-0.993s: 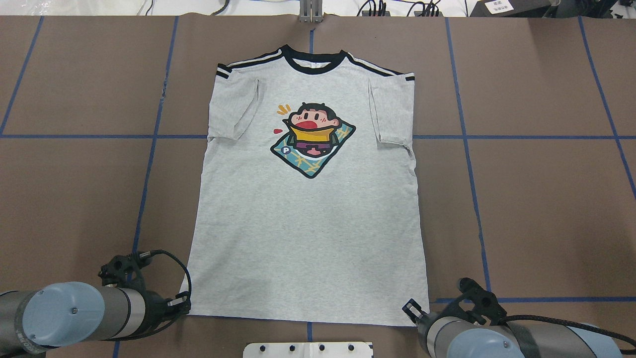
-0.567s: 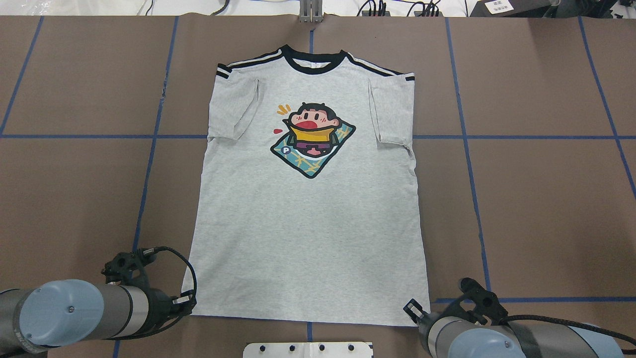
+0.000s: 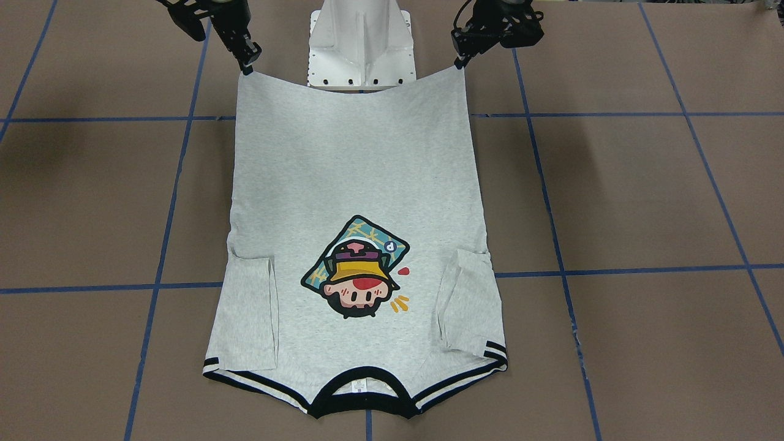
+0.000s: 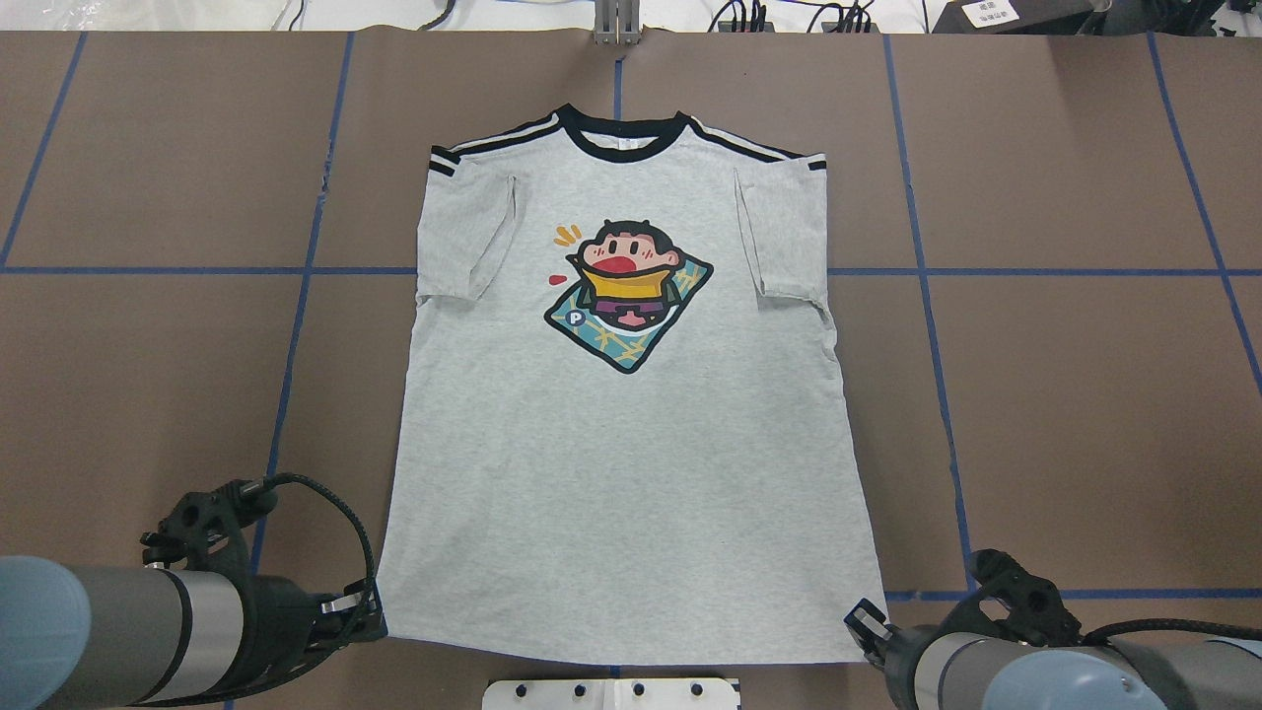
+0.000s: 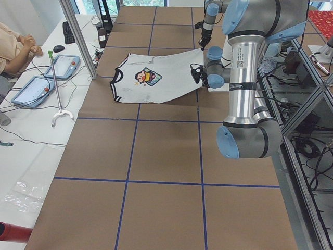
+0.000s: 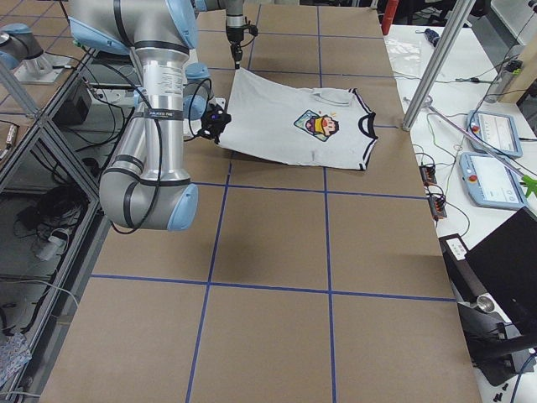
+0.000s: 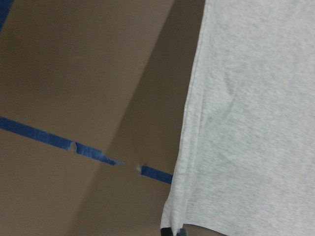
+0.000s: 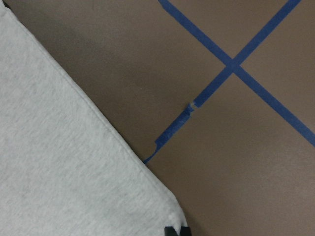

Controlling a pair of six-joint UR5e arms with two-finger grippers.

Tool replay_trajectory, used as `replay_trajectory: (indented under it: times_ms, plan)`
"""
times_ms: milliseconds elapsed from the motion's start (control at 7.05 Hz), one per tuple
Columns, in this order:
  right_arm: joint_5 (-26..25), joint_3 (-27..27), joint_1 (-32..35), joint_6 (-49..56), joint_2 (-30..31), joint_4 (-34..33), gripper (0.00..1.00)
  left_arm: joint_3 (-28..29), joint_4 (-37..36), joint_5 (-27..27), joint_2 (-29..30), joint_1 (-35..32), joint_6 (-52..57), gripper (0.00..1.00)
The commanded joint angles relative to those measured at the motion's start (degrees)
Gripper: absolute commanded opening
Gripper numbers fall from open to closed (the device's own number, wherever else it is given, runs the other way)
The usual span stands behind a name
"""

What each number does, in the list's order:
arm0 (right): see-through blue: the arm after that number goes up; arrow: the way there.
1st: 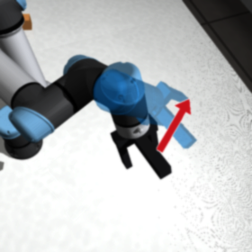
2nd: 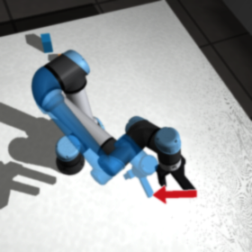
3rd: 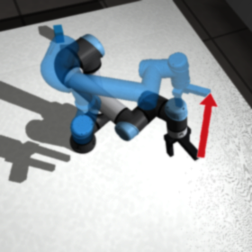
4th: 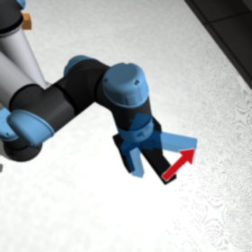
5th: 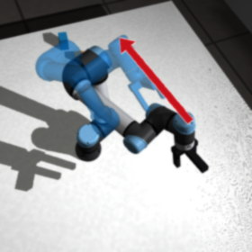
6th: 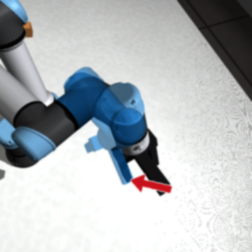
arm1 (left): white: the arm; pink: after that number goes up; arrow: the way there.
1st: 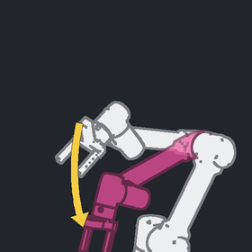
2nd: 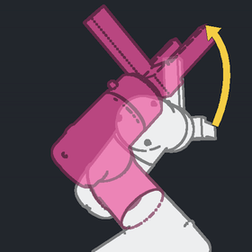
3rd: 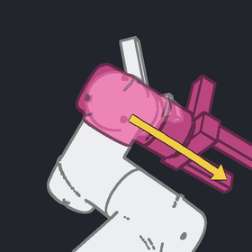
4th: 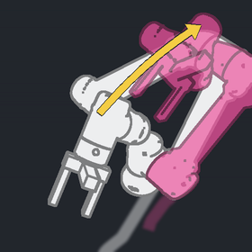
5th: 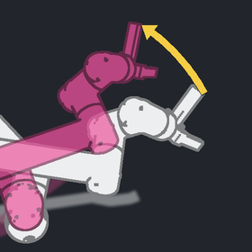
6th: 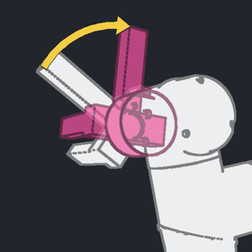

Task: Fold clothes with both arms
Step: 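Lift the hem with both grippers and fold it toward the collar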

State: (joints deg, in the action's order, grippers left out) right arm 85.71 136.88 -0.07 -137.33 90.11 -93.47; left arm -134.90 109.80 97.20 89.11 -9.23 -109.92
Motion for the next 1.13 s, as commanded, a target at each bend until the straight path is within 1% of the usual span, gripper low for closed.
replay_trajectory:
  times_ms: [0,142,284,425,567,709,851,993]
  plan:
    - [1.4,6.4,0.2,0.0,0.4,-5.5,0.00,-4.6,-2.4,1.2,-0.1,0.1,-1.0,0.00]
    - [1.4,6.9,3.8,1.0,-0.4,-5.8,0.00,-4.3,-2.5,1.2,0.8,-0.5,-0.7,0.00]
    - [1.4,6.5,8.4,4.8,-1.7,-6.0,0.00,-3.6,-2.6,0.8,1.1,-3.0,0.0,0.00]
    - [1.2,2.7,12.7,14.1,-5.3,-6.0,0.00,-2.3,-2.7,0.5,3.6,-7.2,6.1,0.00]
    - [1.4,-2.1,18.0,20.4,-10.4,-6.0,0.00,1.8,-2.7,0.7,8.4,-14.0,13.6,0.00]
    - [1.5,-6.5,23.2,26.4,-13.6,-5.9,0.00,7.4,-2.7,0.6,11.8,-18.7,19.6,0.00]
    - [3.0,-9.4,28.8,32.7,-15.8,-5.9,0.00,13.1,-2.7,0.7,15.5,-23.8,24.5,0.00]
    - [5.7,-13.8,33.7,36.9,-18.8,-5.6,0.00,16.8,-2.3,0.9,16.4,-26.9,28.9,0.00]
